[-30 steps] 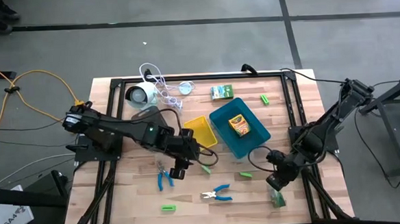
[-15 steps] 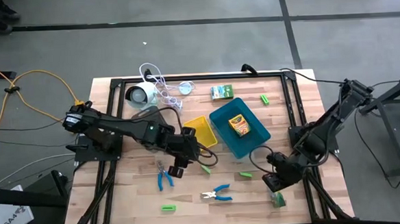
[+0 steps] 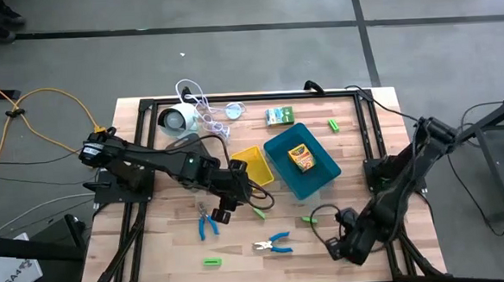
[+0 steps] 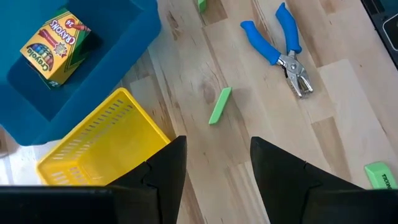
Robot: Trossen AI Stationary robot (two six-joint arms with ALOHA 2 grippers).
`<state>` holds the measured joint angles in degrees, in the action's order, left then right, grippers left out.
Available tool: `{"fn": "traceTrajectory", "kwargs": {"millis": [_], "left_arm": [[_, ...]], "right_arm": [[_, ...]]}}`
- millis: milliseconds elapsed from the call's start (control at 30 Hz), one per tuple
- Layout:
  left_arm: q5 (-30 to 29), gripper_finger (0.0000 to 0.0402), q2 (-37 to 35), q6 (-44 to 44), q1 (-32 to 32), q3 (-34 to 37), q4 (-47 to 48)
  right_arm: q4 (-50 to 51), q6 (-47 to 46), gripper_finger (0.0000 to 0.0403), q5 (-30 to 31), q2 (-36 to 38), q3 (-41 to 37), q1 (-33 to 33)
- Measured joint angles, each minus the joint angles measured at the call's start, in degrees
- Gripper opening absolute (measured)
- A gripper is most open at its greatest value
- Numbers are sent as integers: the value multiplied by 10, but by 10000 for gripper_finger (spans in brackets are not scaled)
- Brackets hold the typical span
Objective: Pick & Place School Supplies
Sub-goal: Put the crayons box into the blue bin
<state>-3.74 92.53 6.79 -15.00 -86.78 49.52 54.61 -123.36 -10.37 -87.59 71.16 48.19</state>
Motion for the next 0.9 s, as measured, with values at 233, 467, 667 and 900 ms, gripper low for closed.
{"fn": "traceTrajectory", "kwargs": {"millis": [233,467,667,900], "left_arm": [[1,170,0,29,0,0,0],[1,170,0,29,0,0,0],[1,170,0,33,0,0,0],[1,170,0,33,0,0,0]], "right_arm": [[3,-39,3,28,-29,-1,25],[34,-93,3,85,-29,-1,38],[79,-136,3,85,-29,-1,46],[60,-140,23,82,-29,-1,47]]}}
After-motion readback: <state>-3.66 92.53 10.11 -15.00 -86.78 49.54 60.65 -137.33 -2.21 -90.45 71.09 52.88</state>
